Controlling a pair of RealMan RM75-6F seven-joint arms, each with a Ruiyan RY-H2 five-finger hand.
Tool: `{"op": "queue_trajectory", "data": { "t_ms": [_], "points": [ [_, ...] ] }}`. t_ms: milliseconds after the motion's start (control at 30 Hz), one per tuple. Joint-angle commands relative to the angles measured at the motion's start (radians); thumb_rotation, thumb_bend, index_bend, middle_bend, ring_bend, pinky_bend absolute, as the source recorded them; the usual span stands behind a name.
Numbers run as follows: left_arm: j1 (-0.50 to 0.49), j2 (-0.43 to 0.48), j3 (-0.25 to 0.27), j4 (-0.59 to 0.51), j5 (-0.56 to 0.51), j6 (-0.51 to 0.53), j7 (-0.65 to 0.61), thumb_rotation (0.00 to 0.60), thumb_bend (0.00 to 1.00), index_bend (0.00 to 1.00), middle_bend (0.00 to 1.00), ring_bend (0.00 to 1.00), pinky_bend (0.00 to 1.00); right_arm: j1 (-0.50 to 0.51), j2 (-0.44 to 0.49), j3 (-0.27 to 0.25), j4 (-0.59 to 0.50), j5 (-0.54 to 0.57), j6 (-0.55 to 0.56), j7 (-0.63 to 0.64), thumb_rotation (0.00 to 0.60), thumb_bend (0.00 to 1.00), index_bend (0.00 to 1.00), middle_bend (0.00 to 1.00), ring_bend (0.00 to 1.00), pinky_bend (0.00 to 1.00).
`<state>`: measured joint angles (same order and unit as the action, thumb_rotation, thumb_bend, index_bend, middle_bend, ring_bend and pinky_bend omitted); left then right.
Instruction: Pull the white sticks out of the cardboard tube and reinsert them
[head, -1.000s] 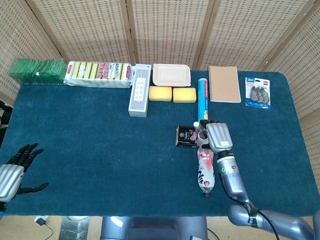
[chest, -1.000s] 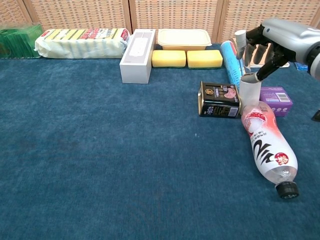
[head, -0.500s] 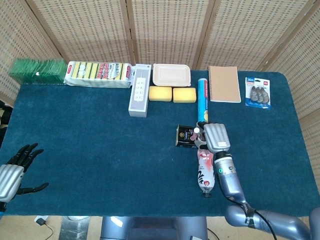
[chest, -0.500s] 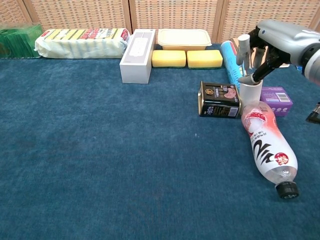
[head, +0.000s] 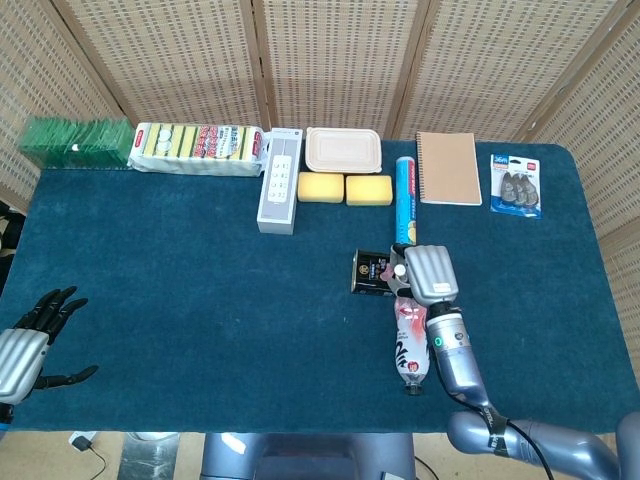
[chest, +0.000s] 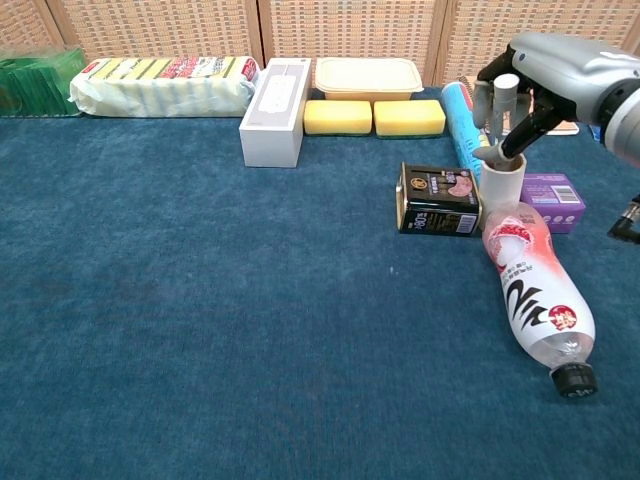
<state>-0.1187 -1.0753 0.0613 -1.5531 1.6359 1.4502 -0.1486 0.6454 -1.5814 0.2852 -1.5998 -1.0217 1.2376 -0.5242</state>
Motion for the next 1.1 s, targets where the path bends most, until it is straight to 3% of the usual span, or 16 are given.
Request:
{"op": "queue_trajectory", "data": {
  "t_ms": [33, 567, 800, 1100],
  "points": [
    [0.0, 0.0, 0.0, 0.0, 0.0, 0.0, 0.0, 0.456, 0.11, 0.11, 0.06, 0.02, 0.23, 0.001, 0.002, 0.001, -0.004, -0.001, 0.004, -0.006, 0.6, 0.29, 0.56, 0.6, 0.64, 0.64],
    [0.001, 0.001, 0.0, 0.001, 0.001, 0.003, -0.004, 0.448, 0.11, 0.11, 0.06, 0.02, 0.23, 0.006, -0.005, -0.016, 0.001, 0.0, 0.011, -0.041, 0.6, 0.33, 0.57, 0.72, 0.83, 0.84],
    [0.001, 0.001, 0.0, 0.001, 0.0, 0.004, -0.005, 0.449, 0.11, 0.11, 0.06, 0.02, 0.23, 0.008, -0.011, -0.016, 0.001, -0.021, 0.021, -0.035, 0.6, 0.34, 0.63, 0.79, 0.95, 0.96],
    [0.004, 0.003, 0.0, 0.002, 0.004, 0.009, -0.008, 0.449, 0.11, 0.11, 0.06, 0.02, 0.23, 0.006, -0.02, -0.014, 0.003, -0.06, 0.041, -0.011, 0.6, 0.36, 0.69, 0.85, 1.0, 1.0]
  ]
}}
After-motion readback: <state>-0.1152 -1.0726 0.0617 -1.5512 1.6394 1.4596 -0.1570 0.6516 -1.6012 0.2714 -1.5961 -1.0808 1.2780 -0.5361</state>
